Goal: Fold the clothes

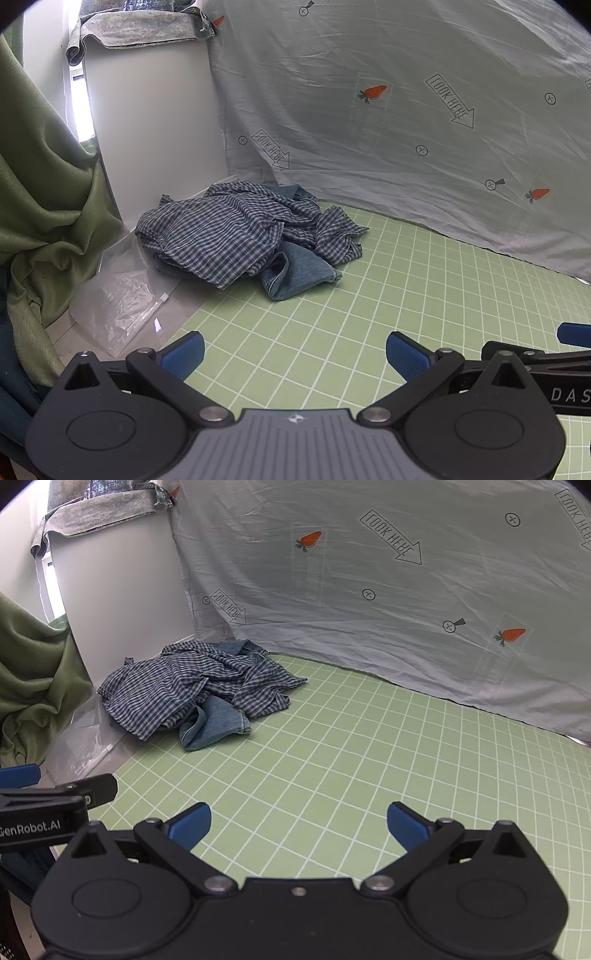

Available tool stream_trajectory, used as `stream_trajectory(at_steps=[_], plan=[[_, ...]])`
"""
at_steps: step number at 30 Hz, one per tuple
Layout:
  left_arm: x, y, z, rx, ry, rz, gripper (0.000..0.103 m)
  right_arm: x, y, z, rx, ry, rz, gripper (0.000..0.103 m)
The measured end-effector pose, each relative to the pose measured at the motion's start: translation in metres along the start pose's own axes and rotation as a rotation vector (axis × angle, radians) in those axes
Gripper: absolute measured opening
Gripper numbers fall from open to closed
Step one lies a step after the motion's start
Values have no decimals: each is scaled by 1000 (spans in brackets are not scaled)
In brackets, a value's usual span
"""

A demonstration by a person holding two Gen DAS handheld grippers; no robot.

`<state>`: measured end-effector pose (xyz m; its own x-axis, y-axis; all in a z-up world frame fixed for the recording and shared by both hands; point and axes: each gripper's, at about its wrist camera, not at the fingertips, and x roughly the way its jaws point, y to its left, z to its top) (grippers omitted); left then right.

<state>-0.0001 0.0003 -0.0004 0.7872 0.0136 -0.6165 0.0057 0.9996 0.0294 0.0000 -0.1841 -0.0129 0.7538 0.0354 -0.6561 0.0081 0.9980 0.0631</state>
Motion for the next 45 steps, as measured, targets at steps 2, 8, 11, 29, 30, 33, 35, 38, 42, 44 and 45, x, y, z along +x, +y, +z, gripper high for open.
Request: stream_trajectory(at_steps=[2,8,11,29,30,33,35,38,42,44,45], plan=[[0,1,-1,1,-1,2,103,1,0,0,-2,1,1,103],[0,-1,1,-3,4,2,103,2,-3,0,-6,2,4,103],[2,-3,2,-2,9,-2,103,2,-5,0,-6,1,4,103],[6,-5,2,2,4,-10,103,2,-5,1,-8,-7,-11,103],[7,-5,3,2,4,-11,103,1,-4,3,-8,-4,-13,103],[7,-6,2,4,3,-11,103,2,-4,3,-7,-4,-13,103],[7,-6,2,4,4,-11,103,2,-5,2,-7,-5,-12,103],[7,-6,2,4,4,-11,103,2,-5,2,-7,-5,-11,103],[6,-5,2,5,4,-12,103,1,-4,2,-7,-6,-12,103],[6,-5,2,4,4,-12,103,1,-3,2,-7,-5,-12,103],[6,-5,2,3,5,-12,103,1,-3,2,-7,-5,-12,103]])
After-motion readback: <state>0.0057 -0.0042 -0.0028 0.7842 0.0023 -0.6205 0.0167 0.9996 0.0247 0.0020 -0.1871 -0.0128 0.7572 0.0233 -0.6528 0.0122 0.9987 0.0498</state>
